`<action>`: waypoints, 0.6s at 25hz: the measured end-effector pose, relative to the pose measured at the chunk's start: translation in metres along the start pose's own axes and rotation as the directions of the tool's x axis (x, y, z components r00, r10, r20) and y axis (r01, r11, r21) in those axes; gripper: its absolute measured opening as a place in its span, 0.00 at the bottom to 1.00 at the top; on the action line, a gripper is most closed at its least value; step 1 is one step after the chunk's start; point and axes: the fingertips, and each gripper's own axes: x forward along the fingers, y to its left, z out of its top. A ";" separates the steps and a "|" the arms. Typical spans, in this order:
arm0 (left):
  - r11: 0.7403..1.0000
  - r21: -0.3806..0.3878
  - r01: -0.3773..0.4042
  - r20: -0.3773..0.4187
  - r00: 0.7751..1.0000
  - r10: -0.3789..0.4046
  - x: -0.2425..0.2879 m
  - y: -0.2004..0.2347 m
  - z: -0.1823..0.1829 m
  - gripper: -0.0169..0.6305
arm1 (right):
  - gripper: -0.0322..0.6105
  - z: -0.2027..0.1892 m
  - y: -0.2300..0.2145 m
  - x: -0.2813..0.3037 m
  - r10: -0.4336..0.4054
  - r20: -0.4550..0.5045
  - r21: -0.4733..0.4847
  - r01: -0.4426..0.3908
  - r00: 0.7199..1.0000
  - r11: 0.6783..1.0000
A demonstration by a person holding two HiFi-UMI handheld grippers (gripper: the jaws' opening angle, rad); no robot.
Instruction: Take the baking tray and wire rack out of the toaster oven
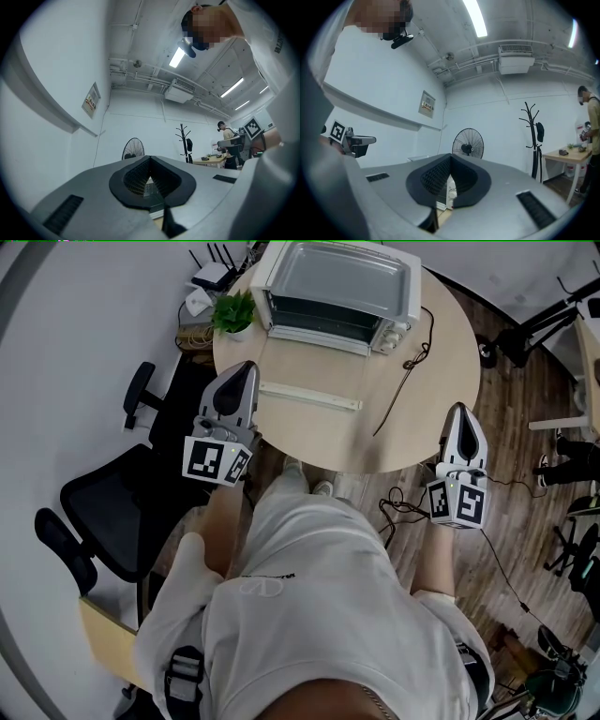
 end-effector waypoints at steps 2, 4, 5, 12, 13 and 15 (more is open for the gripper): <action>1.000 -0.003 0.004 0.000 1.000 -0.004 -0.001 -0.001 0.000 0.03 | 0.04 0.000 0.000 0.000 0.000 0.000 0.002 0.000 1.000 1.000; 1.000 -0.005 0.005 -0.003 1.000 -0.005 -0.002 0.000 -0.001 0.03 | 0.04 0.000 0.001 0.001 0.000 0.000 0.004 0.000 1.000 1.000; 1.000 -0.006 0.006 -0.005 1.000 -0.006 -0.002 0.000 -0.002 0.03 | 0.04 -0.001 0.001 0.001 -0.001 0.000 0.005 0.001 1.000 1.000; 1.000 -0.016 0.013 -0.006 1.000 -0.013 -0.002 -0.003 -0.002 0.03 | 0.04 -0.001 0.002 0.000 -0.003 -0.004 0.009 0.003 1.000 1.000; 1.000 -0.018 0.014 -0.006 1.000 -0.014 -0.002 -0.004 -0.002 0.03 | 0.04 -0.001 0.002 0.000 -0.003 -0.004 0.009 0.003 1.000 1.000; 1.000 -0.020 0.018 -0.005 1.000 -0.018 -0.002 -0.006 -0.003 0.03 | 0.04 0.000 0.002 0.000 -0.003 -0.002 0.009 0.003 1.000 1.000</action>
